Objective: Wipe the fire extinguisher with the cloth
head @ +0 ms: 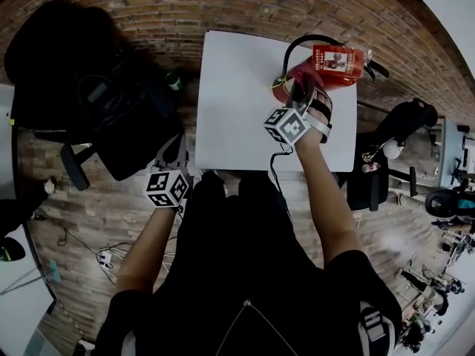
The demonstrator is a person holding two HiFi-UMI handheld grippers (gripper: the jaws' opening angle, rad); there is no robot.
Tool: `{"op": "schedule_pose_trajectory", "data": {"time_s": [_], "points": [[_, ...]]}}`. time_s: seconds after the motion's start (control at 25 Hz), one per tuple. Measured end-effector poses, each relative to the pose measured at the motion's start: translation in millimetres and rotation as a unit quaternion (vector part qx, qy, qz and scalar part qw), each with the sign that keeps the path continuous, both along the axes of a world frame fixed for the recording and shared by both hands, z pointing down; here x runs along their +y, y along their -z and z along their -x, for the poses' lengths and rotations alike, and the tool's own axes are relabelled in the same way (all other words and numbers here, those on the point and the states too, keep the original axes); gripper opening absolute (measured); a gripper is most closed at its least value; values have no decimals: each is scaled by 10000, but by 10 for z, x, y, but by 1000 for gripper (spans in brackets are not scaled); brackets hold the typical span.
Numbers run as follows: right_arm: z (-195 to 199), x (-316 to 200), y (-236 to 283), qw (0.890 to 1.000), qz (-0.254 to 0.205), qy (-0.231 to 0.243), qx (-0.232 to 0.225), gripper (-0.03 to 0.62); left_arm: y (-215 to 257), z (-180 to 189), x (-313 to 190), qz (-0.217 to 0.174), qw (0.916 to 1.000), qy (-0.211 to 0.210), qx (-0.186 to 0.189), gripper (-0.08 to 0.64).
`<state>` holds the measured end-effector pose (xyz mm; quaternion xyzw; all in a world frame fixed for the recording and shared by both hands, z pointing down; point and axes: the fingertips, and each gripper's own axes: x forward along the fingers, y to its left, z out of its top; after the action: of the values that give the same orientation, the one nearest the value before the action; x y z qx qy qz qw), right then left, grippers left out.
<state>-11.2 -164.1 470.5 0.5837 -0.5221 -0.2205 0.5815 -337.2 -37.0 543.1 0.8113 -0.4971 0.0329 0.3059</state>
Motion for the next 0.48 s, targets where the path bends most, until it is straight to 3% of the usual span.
{"op": "schedule_pose_trajectory", "data": {"time_s": [0.48], "points": [[-10,-26,-393,9995,306,14,-49,101,-18,83,-5,42,9999,71,-61,26]]}}
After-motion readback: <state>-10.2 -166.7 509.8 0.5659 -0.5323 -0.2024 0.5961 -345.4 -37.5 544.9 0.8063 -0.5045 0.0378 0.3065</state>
